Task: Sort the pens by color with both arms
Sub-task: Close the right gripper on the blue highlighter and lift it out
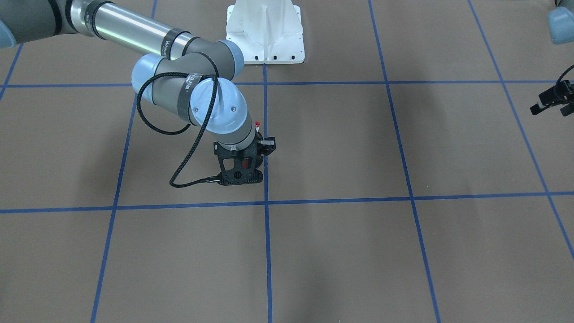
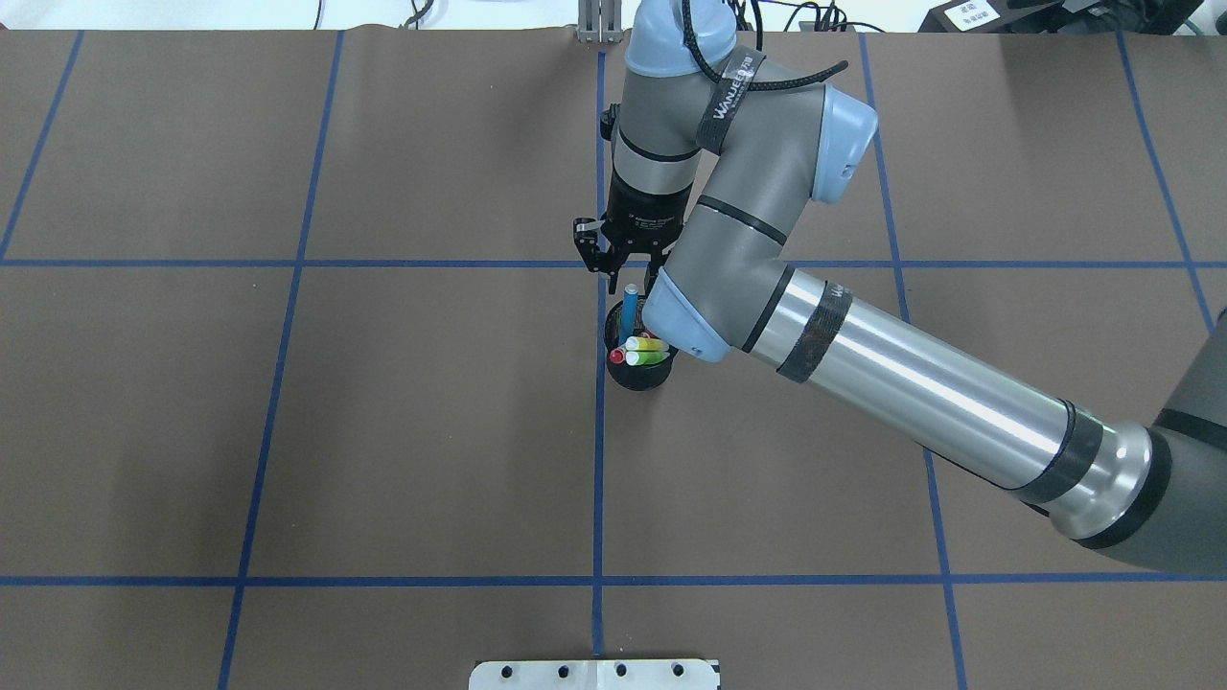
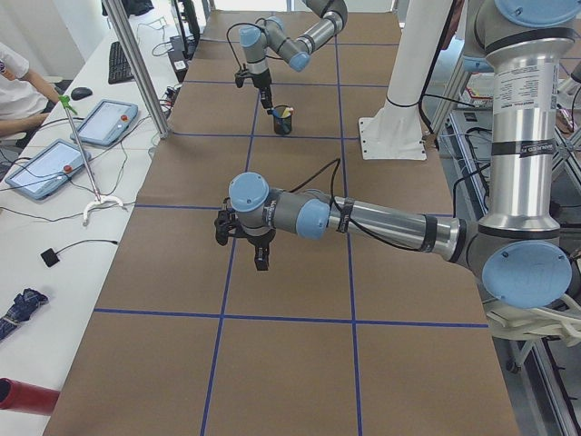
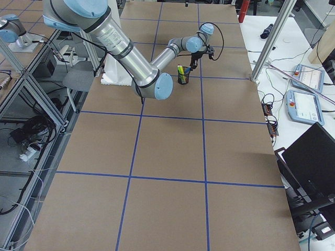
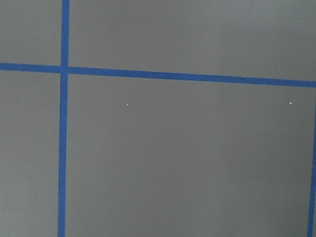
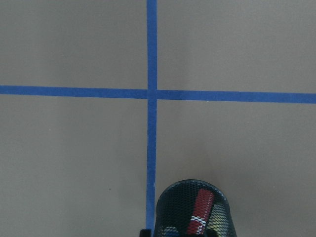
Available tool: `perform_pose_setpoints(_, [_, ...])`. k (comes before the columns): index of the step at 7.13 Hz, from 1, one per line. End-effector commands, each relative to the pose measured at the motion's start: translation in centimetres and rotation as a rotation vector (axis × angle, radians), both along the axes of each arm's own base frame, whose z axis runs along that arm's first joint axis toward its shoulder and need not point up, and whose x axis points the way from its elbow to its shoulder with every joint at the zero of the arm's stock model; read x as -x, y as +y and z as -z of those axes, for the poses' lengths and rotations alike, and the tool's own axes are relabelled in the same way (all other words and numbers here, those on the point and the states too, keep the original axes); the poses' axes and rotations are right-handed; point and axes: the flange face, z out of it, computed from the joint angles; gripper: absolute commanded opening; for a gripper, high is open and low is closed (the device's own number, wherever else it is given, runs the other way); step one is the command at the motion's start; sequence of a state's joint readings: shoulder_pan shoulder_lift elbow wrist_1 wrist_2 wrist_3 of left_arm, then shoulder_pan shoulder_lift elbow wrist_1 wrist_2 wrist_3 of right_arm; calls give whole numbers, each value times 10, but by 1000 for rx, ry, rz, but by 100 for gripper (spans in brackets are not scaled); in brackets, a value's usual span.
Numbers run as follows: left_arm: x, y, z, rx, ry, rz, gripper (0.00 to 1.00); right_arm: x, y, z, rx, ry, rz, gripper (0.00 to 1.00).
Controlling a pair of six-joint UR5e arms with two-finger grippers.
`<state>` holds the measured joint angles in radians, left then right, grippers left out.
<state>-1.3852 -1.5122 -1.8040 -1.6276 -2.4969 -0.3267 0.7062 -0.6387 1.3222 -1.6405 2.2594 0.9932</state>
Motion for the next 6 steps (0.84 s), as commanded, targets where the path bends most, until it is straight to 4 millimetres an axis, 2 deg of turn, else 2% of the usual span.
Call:
perform_pose_setpoints(1, [0,0,1,1,5,-1,100,0,1,1,10,3,4,34])
perform_pose_setpoints(3, [0,1,0,2,5,-1,100,-2,0,2,8,0,1,0])
perform_pose_setpoints(4, [0,1,0,2,5,-1,100,-5,-2,3,8,-2,-3,0])
perform_pose_setpoints(5, [0,1,0,2,5,-1,100,-19,-7,12,2,-21,-15,0])
perform_pose_setpoints(6, [0,1,0,1,5,-1,100,-38,-1,33,-22,-43,-28,0])
